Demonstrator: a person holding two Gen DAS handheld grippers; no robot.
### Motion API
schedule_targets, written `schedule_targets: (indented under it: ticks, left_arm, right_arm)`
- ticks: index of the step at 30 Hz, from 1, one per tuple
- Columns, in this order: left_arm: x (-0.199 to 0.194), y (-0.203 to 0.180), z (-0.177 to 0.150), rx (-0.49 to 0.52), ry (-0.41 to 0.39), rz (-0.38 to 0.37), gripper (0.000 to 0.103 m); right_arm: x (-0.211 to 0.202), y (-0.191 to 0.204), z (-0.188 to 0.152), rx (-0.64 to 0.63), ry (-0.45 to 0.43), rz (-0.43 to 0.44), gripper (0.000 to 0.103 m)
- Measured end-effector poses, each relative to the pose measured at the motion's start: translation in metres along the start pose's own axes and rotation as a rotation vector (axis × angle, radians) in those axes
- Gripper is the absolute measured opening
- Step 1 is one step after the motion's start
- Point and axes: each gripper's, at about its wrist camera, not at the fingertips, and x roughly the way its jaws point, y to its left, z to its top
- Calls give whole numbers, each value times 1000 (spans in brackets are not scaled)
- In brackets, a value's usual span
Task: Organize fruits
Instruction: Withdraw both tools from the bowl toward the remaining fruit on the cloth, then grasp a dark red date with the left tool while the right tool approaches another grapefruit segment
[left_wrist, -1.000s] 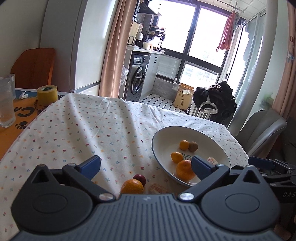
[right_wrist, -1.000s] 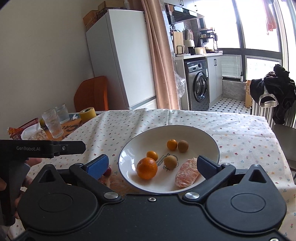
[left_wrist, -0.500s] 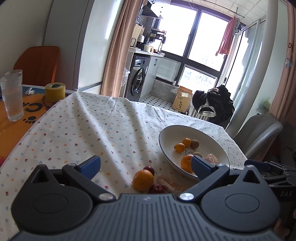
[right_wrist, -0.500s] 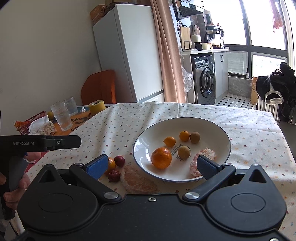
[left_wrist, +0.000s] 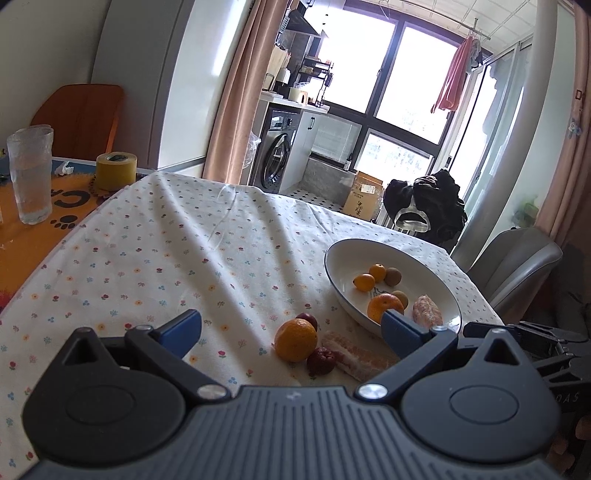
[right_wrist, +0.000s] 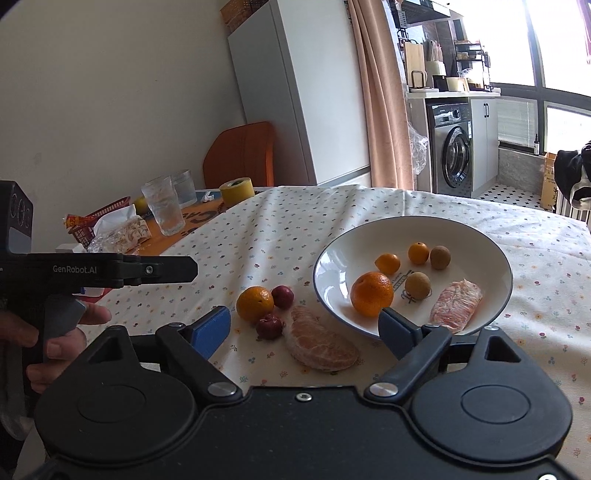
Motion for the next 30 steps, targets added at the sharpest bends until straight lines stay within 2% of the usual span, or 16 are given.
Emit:
schedule_targets:
  ticks: [5,10,12,15,17,26,30]
  left_arm:
    - [3,4,-5,-6,2,-3,99]
    - [12,6,-13,4,28,-5,86]
    - [16,6,-16,8,44,-11,78]
    - [22,7,-19,7,62,-13,68]
    - [25,8,-20,5,70,-11,66]
    - [36,12,-25,3,96,-18,63]
    - [39,11,-26,7,105,-35,57]
  right_arm:
    - [10,3,-4,-14,29,30,74]
    - [23,6,-10,-39,63,46,67]
    - [27,7,-12,-49,71,54,63]
    - [35,7,-13,-61,84,54,62]
    - [40,7,-13,-65,92,51,62]
    - [49,9,-19,-69,136,-8,63]
    - [51,3,-21,-48,155,-47,63]
